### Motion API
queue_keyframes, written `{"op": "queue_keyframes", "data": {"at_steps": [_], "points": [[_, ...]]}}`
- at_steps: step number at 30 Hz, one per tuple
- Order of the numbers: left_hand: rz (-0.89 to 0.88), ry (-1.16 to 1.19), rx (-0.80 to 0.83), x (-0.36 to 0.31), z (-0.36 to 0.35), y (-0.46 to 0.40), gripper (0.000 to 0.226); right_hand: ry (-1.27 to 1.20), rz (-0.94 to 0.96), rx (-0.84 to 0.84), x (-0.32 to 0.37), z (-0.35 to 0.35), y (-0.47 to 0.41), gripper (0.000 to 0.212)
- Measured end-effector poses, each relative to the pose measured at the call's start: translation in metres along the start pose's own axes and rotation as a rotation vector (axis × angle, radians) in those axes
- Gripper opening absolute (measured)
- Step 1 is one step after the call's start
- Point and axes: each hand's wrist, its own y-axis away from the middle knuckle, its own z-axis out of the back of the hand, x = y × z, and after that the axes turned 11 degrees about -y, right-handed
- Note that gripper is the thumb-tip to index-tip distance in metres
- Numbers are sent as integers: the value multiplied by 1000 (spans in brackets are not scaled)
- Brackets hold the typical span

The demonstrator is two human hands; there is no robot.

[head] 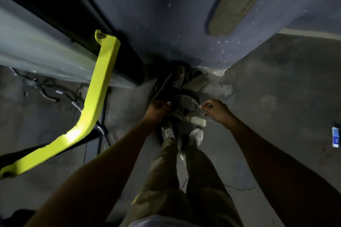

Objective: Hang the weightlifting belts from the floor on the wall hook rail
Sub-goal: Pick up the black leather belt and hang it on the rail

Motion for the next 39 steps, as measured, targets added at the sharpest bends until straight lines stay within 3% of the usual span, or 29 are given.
{"op": "queue_keyframes", "data": {"at_steps": [2, 7, 15, 20, 22, 27, 32, 39], "points": [[25, 52, -14, 9, -4, -21, 9, -10, -14, 4, 0, -10, -24, 34], [97, 117, -34, 47, -22, -104, 2, 61, 33, 58, -16, -43, -113, 40], [224, 197, -50, 123, -51, -255, 24, 98, 20, 139, -76, -107, -278, 35], [326, 245, -3, 169, -44, -340, 27, 134, 96, 202, -135, -132, -398, 46], [359, 261, 7, 178, -49, -364, 19, 194, 162, 173, -126, -139, -419, 36], [344, 182, 48, 189, -73, -405, 37, 316, 273, -30, -98, -146, -455, 39], [218, 120, -89, 196, -99, -439, 37, -26, 104, -128, -94, -151, -510, 61], [224, 96, -62, 194, -100, -466, 39, -409, 49, -207, -84, -151, -550, 78]]}}
